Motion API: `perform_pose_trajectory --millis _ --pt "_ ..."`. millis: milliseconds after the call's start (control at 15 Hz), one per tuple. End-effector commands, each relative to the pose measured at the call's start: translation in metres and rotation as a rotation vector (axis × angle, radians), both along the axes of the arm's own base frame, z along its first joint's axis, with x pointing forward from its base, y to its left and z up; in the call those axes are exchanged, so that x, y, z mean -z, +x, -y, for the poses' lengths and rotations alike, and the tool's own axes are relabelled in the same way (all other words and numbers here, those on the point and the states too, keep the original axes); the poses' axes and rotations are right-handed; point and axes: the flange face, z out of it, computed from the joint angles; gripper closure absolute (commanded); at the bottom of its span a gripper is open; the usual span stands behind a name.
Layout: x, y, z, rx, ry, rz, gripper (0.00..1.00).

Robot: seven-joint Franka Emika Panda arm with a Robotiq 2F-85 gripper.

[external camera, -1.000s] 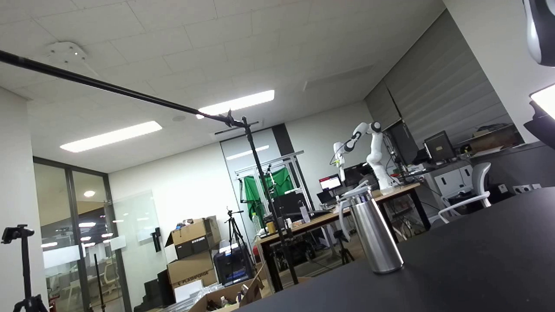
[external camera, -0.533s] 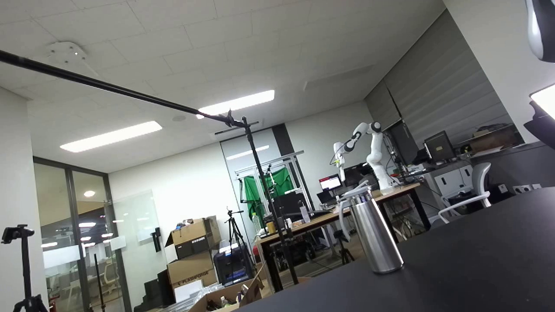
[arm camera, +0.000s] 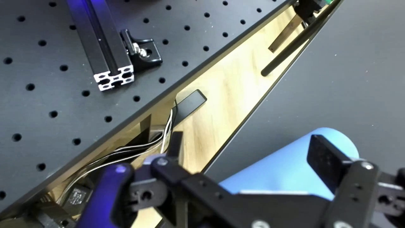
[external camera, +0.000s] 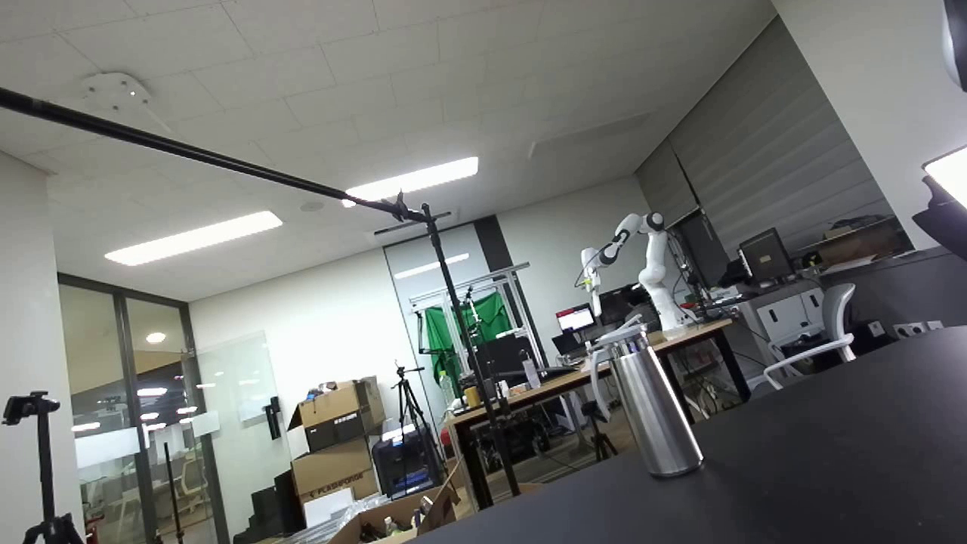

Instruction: Put the white and the blue cup in the orange cup

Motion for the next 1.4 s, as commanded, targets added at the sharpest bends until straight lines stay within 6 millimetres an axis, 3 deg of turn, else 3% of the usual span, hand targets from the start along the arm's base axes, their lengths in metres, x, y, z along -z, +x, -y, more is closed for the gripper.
perform_pose_trajectory --millis 0,333,667,1333 --pt "-0.004 0.004 0.013 -0.076 0.096 0.080 0.00" --pt "-0.008 0.028 0.025 -0.296 0.171 0.227 0.00" --pt "-0.001 0.050 0.028 -0.384 0.210 0.327 0.00" --pt "0.021 0.059 0.029 -0.413 0.247 0.344 0.00"
